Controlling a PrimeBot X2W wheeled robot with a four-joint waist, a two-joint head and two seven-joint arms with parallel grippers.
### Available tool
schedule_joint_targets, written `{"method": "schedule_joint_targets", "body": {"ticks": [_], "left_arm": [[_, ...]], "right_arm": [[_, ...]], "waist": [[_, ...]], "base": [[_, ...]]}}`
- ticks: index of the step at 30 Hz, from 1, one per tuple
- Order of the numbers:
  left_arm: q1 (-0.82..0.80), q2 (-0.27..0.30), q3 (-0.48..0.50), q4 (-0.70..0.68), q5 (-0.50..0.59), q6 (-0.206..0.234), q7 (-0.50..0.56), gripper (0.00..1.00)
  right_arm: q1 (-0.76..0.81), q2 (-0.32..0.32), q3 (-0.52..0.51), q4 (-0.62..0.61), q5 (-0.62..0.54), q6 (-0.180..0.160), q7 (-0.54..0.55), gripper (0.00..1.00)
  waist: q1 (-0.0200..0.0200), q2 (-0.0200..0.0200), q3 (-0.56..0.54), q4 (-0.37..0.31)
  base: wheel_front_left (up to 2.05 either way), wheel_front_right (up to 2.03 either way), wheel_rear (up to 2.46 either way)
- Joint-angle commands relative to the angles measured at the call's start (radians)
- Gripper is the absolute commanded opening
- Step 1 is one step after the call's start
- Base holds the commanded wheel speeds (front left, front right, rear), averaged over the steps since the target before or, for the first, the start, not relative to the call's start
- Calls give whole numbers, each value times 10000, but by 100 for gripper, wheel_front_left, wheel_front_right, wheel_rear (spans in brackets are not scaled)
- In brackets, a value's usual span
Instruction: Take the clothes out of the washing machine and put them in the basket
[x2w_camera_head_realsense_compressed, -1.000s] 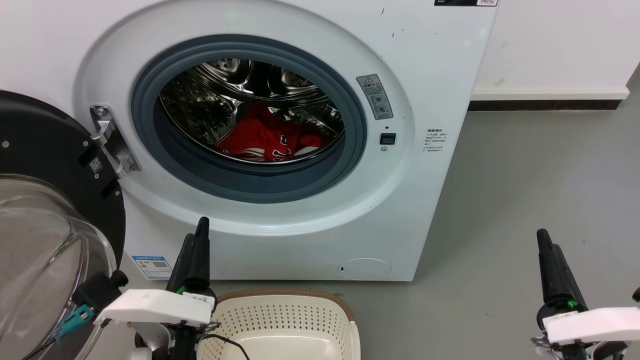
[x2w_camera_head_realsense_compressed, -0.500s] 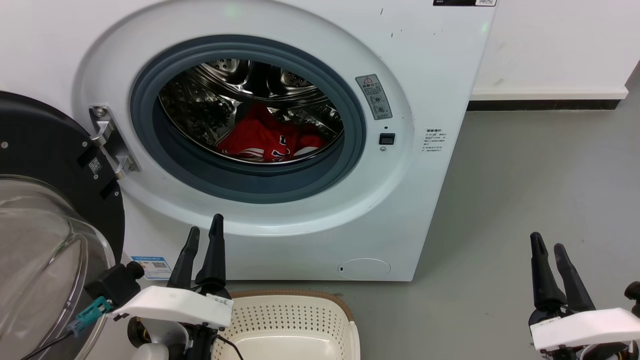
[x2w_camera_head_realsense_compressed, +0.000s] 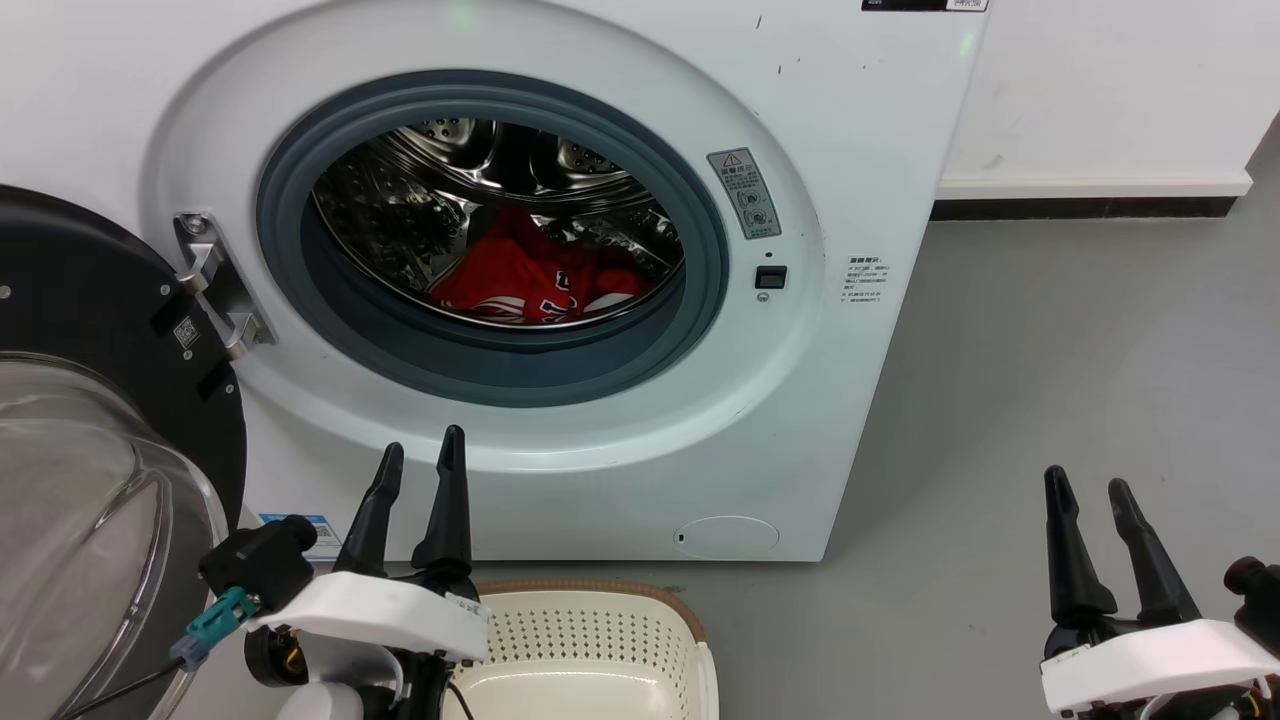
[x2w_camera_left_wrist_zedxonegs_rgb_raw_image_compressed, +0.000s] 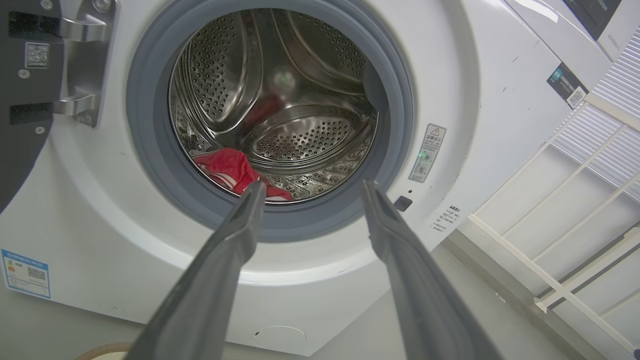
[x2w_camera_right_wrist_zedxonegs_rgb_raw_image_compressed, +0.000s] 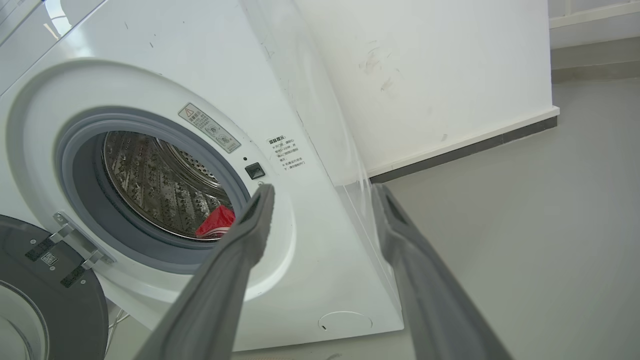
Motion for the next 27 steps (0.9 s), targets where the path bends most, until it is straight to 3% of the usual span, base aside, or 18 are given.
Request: {"method": "schedule_joint_targets", "body": {"ticks": [1, 8, 27], "left_arm": [[-130, 29, -23, -130, 222, 29, -93, 100], [-105, 29, -126, -156, 1198, 132, -315, 100], [-78, 30, -493, -53, 2951, 328, -750, 100]], "right_arm": [[49, -36, 14, -160, -254, 0, -77, 100], [137, -35, 37, -225, -1452, 0, -222, 100], [338, -35, 65, -236, -3301, -1, -535, 100]], "waist": [[0, 0, 0, 2], [0, 0, 10, 7], [0, 0, 27, -43]], "base": [[0, 0, 0], [0, 0, 0], [0, 0, 0]]}}
